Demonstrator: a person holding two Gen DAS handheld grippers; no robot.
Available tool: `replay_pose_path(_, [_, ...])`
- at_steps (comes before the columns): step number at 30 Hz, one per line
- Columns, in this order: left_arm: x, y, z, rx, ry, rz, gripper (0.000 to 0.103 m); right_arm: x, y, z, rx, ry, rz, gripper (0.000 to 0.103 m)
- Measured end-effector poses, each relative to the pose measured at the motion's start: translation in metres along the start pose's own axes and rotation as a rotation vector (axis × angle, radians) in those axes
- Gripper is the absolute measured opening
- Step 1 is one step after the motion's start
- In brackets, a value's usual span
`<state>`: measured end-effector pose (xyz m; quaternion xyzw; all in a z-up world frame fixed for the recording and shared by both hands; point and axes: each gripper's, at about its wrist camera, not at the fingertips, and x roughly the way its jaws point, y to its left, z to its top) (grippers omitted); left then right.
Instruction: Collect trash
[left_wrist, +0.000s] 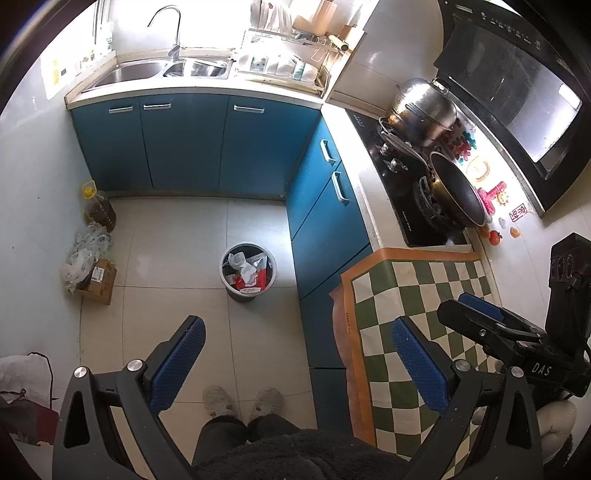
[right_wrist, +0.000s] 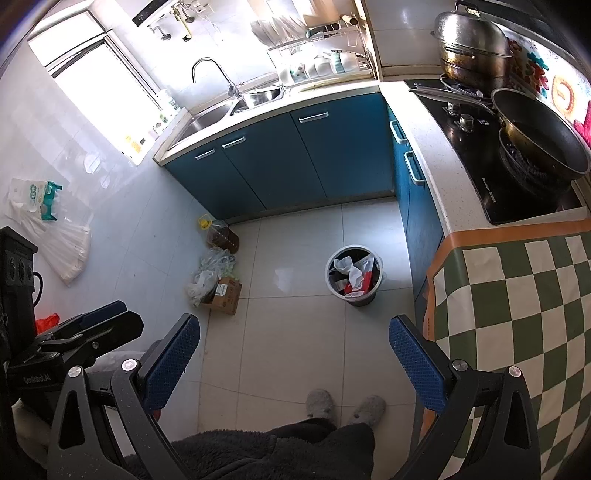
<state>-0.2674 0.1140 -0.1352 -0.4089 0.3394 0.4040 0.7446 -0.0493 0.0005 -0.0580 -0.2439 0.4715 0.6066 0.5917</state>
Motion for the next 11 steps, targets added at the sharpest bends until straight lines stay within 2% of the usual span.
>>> replay_pose_path(11, [0.0007, 0.0016, 0.0024, 0.003, 0.001, 0.012, 0.103, 0.0000, -0.0012, 0.0003, 0.001, -0.001, 0.002, 0.103])
